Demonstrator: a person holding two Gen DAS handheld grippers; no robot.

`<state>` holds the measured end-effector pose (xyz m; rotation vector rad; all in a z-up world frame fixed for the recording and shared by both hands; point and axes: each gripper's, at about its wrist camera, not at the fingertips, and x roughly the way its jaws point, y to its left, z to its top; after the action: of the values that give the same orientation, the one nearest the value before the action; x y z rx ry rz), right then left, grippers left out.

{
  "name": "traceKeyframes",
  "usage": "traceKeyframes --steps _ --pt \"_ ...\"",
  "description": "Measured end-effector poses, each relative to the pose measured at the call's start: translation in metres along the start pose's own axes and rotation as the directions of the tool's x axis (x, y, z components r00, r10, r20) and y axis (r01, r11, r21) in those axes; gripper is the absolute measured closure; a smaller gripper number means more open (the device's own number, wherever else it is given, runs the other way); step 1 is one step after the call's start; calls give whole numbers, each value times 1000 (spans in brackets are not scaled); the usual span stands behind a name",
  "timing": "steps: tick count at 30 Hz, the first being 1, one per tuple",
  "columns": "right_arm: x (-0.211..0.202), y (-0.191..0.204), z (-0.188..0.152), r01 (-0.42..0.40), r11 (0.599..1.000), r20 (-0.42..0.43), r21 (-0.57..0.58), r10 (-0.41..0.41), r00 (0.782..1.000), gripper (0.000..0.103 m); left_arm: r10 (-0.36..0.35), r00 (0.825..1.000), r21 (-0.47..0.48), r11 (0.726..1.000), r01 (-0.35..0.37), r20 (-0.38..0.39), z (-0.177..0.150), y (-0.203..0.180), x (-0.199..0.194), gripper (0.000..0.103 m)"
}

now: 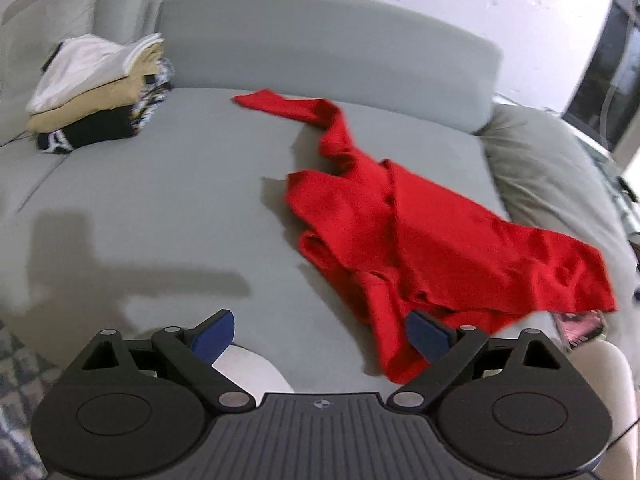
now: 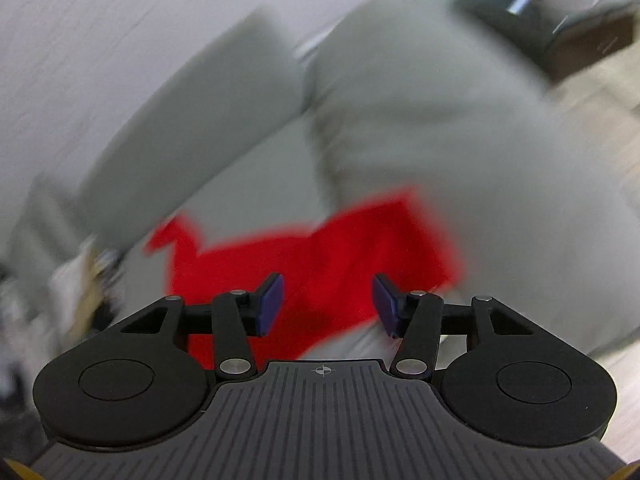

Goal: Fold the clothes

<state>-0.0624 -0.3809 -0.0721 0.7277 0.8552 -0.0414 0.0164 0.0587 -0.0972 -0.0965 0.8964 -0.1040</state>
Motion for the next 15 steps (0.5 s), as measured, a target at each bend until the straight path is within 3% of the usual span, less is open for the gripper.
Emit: traceKeyframes --steps 3,6,9,12,13,14,15 --pt "49 24 -36 -149 988 -170 37 153 973 49 16 1000 -24 1000 -16 5 -2 9 -5 10" --pt "104 55 -72 -193 981 -322 26 191 927 49 32 999 -43 999 -32 12 -6 17 -12 10" --pt "139 99 -95 -161 972 -331 -172 97 939 45 33 999 -64 997 -32 19 -10 25 -16 9" --pt "159 136 -119 -92 902 -285 -421 -36 958 32 29 999 -77 997 -28 15 -11 28 -15 9" --pt "163 142 -123 -38 873 -253 -487 -99 962 35 28 1000 -81 996 -27 14 -11 30 -15 9" --pt "168 149 -127 17 836 -216 -548 -161 963 59 27 1000 -85 996 -26 13 -11 31 -14 9" --pt "168 149 -125 55 825 -179 -563 -186 966 81 25 1000 -88 996 -24 13 -11 32 -14 9"
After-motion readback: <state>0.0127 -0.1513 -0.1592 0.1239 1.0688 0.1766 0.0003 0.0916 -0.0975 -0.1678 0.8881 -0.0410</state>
